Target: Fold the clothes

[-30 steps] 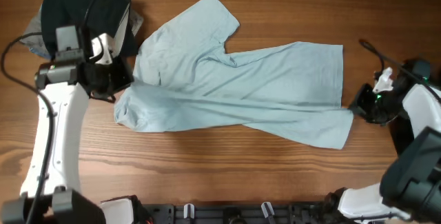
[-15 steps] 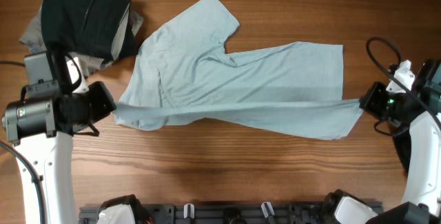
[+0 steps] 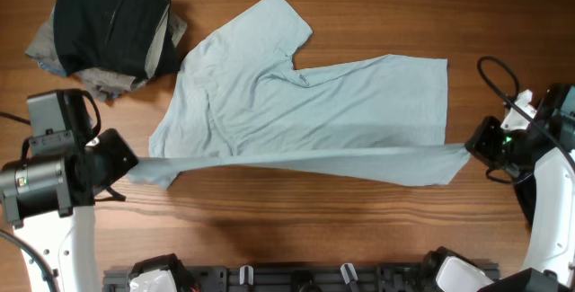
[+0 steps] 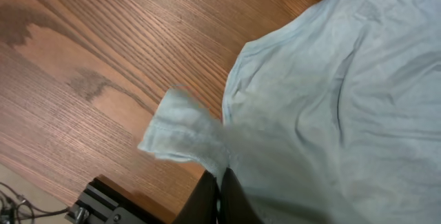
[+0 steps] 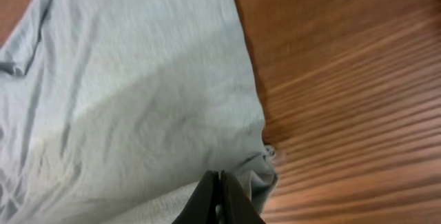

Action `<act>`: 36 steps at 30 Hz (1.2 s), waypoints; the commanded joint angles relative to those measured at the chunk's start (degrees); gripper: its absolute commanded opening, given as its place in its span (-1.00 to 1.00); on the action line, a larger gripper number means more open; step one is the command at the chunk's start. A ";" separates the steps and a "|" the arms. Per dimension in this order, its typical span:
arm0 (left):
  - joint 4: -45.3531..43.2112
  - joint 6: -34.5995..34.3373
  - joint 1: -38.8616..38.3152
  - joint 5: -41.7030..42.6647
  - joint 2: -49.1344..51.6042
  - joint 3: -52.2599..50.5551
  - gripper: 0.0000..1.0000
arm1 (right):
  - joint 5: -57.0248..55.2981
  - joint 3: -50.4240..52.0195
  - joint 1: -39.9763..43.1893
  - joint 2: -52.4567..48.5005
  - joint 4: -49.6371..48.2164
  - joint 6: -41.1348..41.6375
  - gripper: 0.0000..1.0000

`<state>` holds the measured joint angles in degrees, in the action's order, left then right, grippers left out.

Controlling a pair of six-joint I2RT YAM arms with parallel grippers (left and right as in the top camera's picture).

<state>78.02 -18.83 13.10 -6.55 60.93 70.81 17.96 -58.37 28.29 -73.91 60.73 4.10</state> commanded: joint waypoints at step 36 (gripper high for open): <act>-15.37 -0.94 0.13 3.98 24.26 -3.43 -0.78 | -7.54 1.66 -11.04 -16.04 -14.62 8.50 -0.91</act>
<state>63.11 -19.22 13.10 -3.09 84.93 67.70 15.03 -57.14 17.28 -89.32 47.42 9.54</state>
